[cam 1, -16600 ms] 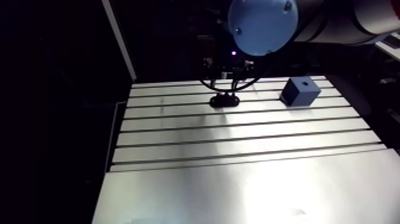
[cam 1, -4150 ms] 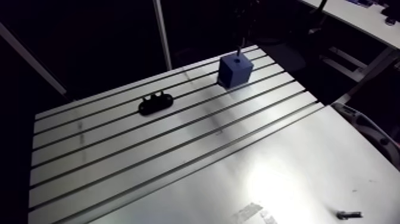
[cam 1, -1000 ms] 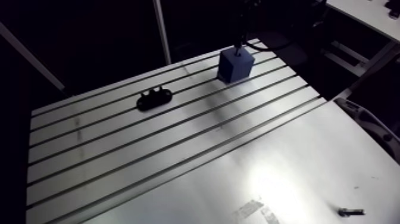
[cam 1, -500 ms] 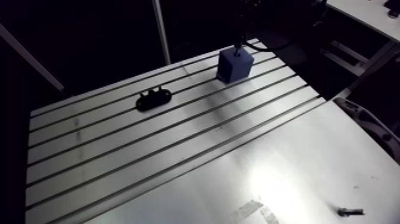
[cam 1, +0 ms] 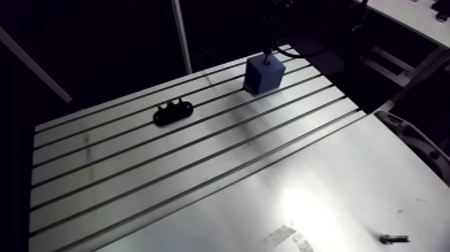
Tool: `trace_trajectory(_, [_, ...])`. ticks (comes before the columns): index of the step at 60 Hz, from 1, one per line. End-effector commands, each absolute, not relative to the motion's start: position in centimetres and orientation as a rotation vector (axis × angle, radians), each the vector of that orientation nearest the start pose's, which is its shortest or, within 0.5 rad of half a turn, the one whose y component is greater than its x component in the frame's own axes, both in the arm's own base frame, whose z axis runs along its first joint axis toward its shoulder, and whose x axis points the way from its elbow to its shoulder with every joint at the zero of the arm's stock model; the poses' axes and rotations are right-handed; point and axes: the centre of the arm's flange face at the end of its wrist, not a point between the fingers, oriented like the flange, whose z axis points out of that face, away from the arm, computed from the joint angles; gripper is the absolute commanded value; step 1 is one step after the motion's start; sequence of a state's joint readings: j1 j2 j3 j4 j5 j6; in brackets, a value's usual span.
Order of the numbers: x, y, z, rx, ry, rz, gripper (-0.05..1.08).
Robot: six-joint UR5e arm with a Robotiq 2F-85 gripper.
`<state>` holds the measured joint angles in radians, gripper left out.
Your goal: Pick up the M10 bolt and insert it into the hex recess until seated.
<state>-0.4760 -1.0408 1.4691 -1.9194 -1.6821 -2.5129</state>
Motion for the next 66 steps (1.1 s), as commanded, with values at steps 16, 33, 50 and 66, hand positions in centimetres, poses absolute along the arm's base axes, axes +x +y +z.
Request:
trace_trajectory(16, [-64.3,19.4,26.0,-0.725,2.918,0.045,0.99])
trace_trajectory(33, [-64.1,19.5,25.8,-0.722,2.913,0.040,0.99])
trace_trajectory(50, [-64.0,19.6,25.5,-0.720,2.910,0.039,0.99])
trace_trajectory(66, [-64.0,19.6,25.2,-0.719,2.905,0.032,0.99])
